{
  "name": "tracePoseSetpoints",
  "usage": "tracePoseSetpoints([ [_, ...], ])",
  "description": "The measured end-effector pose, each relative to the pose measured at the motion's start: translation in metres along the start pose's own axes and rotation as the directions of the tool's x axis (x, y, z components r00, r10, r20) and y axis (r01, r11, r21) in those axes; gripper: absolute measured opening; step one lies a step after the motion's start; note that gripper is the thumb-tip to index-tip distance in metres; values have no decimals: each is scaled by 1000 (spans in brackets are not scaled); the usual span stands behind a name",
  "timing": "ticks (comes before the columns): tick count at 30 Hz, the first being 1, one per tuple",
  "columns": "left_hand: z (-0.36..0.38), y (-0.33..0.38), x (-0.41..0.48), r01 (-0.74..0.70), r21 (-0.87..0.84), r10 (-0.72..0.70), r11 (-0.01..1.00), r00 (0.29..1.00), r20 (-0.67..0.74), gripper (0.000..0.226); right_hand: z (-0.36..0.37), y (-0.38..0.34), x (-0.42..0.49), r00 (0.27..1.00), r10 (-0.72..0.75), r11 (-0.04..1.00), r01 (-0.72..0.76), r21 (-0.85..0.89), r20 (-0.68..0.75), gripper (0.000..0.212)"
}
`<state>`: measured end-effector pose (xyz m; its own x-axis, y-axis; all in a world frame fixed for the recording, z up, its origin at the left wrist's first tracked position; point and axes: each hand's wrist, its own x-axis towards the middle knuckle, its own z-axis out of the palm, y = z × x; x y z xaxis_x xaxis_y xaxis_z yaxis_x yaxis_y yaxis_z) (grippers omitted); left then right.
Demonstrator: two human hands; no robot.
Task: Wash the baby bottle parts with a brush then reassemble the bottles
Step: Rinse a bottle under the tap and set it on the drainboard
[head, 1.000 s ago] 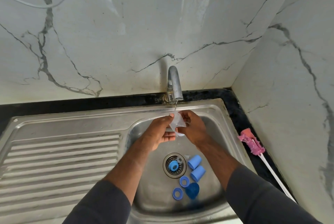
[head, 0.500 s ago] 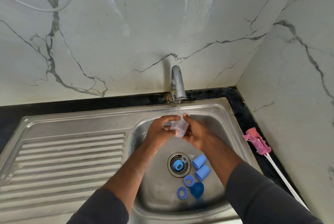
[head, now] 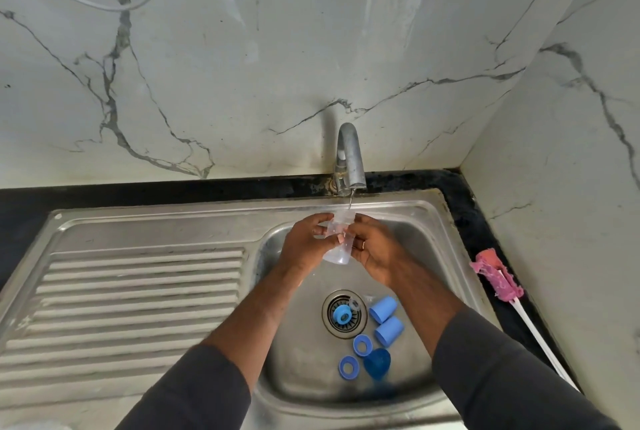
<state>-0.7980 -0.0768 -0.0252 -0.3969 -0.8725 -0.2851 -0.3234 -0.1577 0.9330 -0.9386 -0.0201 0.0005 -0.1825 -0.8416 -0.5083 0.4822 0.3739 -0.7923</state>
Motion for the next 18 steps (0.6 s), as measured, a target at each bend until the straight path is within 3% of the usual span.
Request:
tracePoseSetpoints([
  [4, 9, 28, 1, -85, 15, 84, 996, 995, 58, 32, -9, -8, -1, 997, -59, 998, 59, -8, -52, 24],
  [8, 16, 32, 5, -43, -31, 45, 999, 997, 60, 20, -17, -6, -2, 993, -72, 997, 73, 5, -96, 26],
  [14, 15, 9, -2, 32, -16, -31, 999, 998, 46, 23, -13, 8, -9, 998, -27, 1000, 26, -15, -56, 28],
  [18, 14, 2, -7, 20, 60, -17, 998, 999, -50, 35, -5, 14, -4, 997, -50, 978, 38, -206, -51, 18],
])
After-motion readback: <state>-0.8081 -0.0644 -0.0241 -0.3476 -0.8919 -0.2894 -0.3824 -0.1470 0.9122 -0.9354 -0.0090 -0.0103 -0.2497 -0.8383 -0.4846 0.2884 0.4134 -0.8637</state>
